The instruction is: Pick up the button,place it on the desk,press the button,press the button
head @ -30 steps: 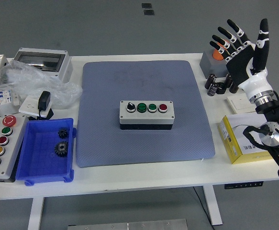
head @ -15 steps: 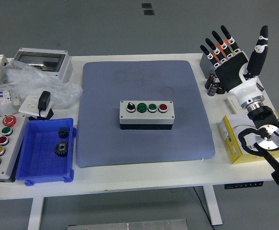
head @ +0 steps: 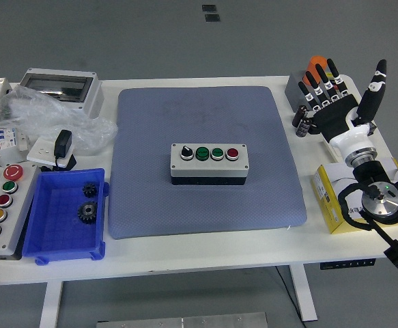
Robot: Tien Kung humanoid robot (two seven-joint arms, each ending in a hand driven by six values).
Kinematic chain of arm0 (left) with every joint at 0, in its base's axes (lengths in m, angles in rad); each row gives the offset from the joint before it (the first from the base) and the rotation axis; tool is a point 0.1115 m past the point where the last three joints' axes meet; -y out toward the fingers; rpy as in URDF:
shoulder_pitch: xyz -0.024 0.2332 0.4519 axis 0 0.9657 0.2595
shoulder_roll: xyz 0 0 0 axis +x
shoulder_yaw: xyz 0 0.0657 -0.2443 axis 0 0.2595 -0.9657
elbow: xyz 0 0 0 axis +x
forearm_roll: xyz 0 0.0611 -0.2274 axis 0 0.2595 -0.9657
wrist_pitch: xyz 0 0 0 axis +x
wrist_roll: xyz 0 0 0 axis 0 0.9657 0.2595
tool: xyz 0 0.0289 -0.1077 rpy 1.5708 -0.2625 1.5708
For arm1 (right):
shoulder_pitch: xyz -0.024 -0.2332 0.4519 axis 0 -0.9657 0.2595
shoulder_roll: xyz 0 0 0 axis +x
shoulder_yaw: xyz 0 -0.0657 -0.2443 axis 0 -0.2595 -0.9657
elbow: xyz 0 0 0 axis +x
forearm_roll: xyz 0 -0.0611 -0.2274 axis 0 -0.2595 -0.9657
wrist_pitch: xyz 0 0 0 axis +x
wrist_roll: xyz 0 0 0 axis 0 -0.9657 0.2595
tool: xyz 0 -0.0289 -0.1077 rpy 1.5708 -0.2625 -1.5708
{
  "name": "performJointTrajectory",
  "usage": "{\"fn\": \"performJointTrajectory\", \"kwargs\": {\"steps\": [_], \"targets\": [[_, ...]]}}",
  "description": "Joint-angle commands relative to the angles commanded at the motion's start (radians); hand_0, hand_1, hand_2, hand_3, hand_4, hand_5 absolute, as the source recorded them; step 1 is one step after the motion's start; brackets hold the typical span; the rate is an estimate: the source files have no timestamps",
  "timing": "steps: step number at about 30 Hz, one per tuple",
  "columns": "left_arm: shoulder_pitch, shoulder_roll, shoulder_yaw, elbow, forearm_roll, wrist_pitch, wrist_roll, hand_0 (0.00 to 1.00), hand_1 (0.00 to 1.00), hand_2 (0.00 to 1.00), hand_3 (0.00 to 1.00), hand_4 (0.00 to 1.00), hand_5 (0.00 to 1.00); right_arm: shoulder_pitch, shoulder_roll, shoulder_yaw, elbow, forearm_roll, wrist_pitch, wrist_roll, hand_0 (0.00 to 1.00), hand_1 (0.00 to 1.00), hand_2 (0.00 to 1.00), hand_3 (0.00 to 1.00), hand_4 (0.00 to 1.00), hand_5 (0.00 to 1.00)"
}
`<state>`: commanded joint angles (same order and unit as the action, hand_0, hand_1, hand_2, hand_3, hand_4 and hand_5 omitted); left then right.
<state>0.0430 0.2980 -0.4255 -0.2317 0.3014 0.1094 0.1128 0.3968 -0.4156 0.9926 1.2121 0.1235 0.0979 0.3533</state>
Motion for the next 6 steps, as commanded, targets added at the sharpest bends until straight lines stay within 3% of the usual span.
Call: {"fn": "performJointTrajectory", "kwargs": {"steps": [1, 2, 6], "targets": [[0.0, 0.0, 0.0, 0.0, 0.0, 0.0, 0.0, 0.621, 0.657, 0.625, 0.688, 0.706, 0.337, -0.001, 0.001, 0.001, 0.0, 0.001, 0.0, 0.0, 0.817, 0.75, 0.79, 0.796, 0.998, 0.998], [0.001, 0.0, 0.0, 0.0, 0.0, 0.0, 0.0, 0.621, 0.657, 0.625, 0.686, 0.707, 0.337, -0.002, 0.001, 0.003, 0.0, 0.0, -0.001, -0.001, 0.721, 0.659, 0.678, 0.684, 0.998, 0.971], [0.001, 0.0, -0.002, 0.0, 0.001, -0.001, 0.0, 0.621, 0.657, 0.625, 0.686, 0.707, 0.337, -0.008, 0.002, 0.023, 0.001, -0.036, -0.015, -0.008, 0.721, 0.659, 0.678, 0.684, 0.998, 0.971]]}}
